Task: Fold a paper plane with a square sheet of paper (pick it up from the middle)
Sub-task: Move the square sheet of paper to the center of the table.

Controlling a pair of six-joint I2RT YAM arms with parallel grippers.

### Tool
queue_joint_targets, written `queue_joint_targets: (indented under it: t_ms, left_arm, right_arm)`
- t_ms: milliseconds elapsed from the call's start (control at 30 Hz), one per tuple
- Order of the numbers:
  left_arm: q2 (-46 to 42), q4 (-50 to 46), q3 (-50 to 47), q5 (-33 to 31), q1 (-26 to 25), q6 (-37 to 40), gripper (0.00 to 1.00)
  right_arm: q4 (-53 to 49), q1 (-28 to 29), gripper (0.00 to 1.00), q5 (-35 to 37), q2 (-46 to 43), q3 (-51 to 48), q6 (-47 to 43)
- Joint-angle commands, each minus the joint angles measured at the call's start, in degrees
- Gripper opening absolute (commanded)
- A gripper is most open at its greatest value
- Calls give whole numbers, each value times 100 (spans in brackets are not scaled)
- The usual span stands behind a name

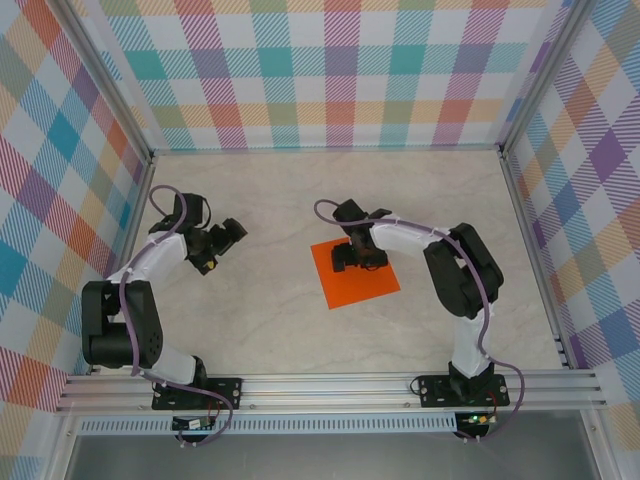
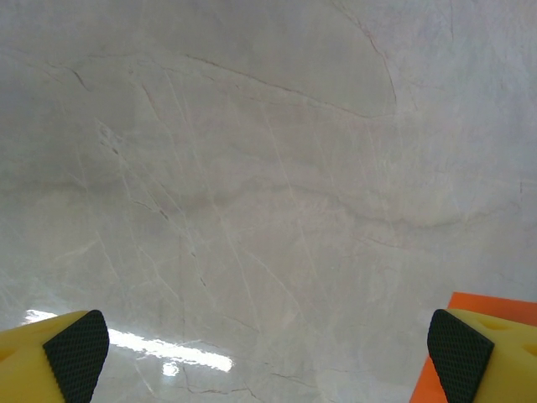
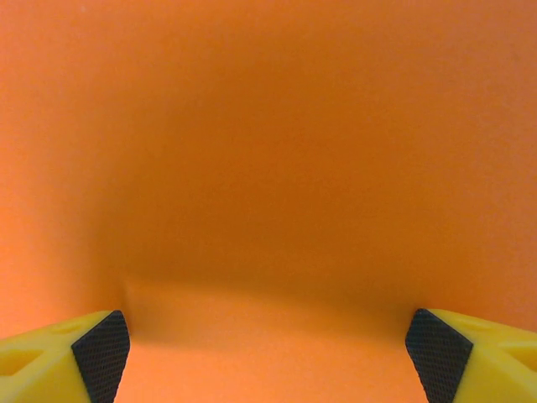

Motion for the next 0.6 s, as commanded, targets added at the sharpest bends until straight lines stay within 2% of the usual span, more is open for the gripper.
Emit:
queue_joint_targets:
  t_ms: [0,100,200,400,567]
  left_arm:
    - [35,142,-42,-196,-331,52,100]
    - [10,322,-119,-270,-622,-16,100]
    - [-76,548,-265,-375,-908,-177,100]
    - [-140,962,-526,-444,-1233,-423,100]
    - [-114,950,-476,-559,-1361,-299,100]
  right_arm:
    - [-850,-63,90,128,12,-49,-73]
    - [-1010,-63,93,-304,-224,360,-99]
    - [-1292,-63,100,-567,-195,742,24]
    - [-1544,-59,100,-656,194,1055,12]
    - [-1614,-89,100,-664,435,1191,-34]
